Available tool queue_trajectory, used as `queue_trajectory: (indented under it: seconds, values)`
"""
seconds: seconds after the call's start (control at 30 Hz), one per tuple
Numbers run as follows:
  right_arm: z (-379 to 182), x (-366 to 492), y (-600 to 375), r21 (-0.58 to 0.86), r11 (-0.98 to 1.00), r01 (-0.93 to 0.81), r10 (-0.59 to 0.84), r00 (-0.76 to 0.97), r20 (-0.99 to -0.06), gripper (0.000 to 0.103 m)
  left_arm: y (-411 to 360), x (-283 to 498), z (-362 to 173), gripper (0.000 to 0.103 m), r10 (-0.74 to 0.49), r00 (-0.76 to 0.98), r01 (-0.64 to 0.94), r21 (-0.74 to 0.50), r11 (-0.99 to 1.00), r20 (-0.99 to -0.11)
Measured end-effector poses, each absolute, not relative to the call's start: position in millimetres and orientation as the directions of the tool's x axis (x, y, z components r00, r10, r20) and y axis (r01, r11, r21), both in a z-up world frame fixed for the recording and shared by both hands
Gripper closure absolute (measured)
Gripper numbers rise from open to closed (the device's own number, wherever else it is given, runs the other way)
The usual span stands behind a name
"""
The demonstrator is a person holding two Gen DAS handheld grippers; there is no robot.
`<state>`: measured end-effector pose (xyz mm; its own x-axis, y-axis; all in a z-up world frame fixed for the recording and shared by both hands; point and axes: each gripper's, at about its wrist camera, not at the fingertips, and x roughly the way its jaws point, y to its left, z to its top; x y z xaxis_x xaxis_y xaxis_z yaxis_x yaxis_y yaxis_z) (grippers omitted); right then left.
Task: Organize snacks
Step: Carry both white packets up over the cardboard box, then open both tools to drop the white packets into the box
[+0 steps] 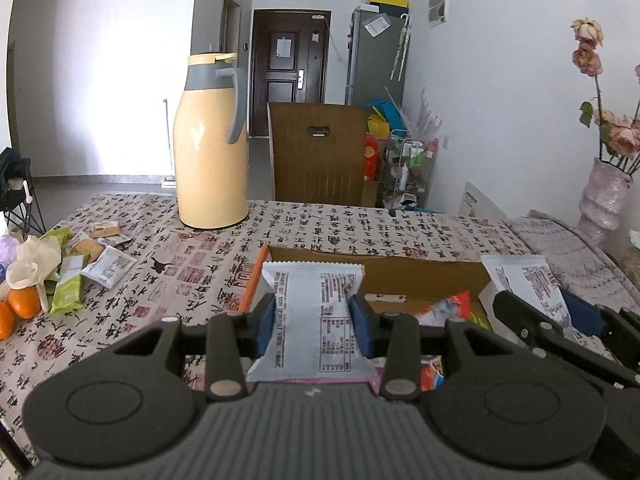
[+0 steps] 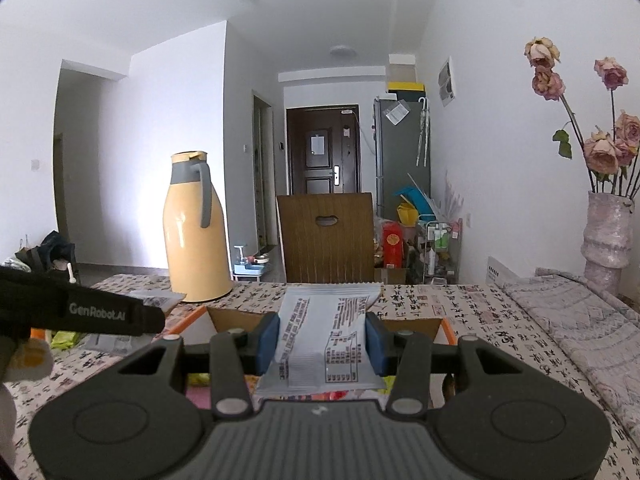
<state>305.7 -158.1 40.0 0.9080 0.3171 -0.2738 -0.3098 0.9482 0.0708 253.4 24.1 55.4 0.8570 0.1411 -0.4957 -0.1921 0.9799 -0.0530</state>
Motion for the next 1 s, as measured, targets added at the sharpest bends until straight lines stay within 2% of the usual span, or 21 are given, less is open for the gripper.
queue_trajectory:
  seconds: [0.63,0.67,0.7,0.73,0.77,0.8,0.83,0.9,0.97,1.0]
  values:
    - [4.2,344.8,-147.9,0.107,0.943,-0.316,0.333,0.877,-0.346,0.058,34.6,278.7,16.9,0.06,0.128,0.864,-0.179,-0.06,0.982,-0.486]
    - [3.4,345.0,-147.9,0.108,0.943,-0.315,0.333,0.875,-0.35,0.058,34.8,278.9,16.8,0.058,0.132,0.864,-0.184,-0.06,0.981,-0.486]
    - [2.8,344.6,-148.1,0.111,0.942,-0.316,0.335,0.874,-0.352,0.058,36.0,278.4,16.8,0.05,0.136,0.864,-0.19,-0.063,0.98,-0.485]
    - [2.2,344.3,-148.5,0.113,0.942,-0.317,0.336,0.873,-0.353,0.058,37.4,277.7,17.1,0.037,0.139,0.865,-0.194,-0.066,0.979,-0.482]
    - [2.0,343.7,-148.9,0.116,0.941,-0.317,0.338,0.873,-0.352,0.057,37.6,276.4,18.4,0.029,0.144,0.867,-0.2,-0.069,0.977,-0.477]
    - [1.9,342.8,-149.8,0.119,0.942,-0.315,0.337,0.874,-0.35,0.056,38.6,274.4,19.6,0.015,0.157,0.87,-0.214,-0.071,0.974,-0.467]
    - [1.8,342.3,-150.9,0.123,0.942,-0.314,0.337,0.874,-0.35,0.053,39.5,272.1,21.0,0.006,0.168,0.874,-0.225,-0.074,0.971,-0.456]
    - [1.2,342.3,-152.2,0.131,0.943,-0.306,0.333,0.876,-0.35,0.025,41.0,268.4,23.8,0.0,0.172,0.882,-0.232,-0.085,0.969,-0.439]
    - [0.3,342.4,-153.8,0.139,0.945,-0.295,0.326,0.88,-0.346,0.007,42.3,267.4,25.5,0.0,0.174,0.884,-0.236,-0.094,0.967,-0.434]
    - [0.3,342.7,-154.4,0.144,0.946,-0.292,0.324,0.881,-0.346,0.002,42.5,267.8,25.4,0.0,0.173,0.883,-0.237,-0.096,0.967,-0.436]
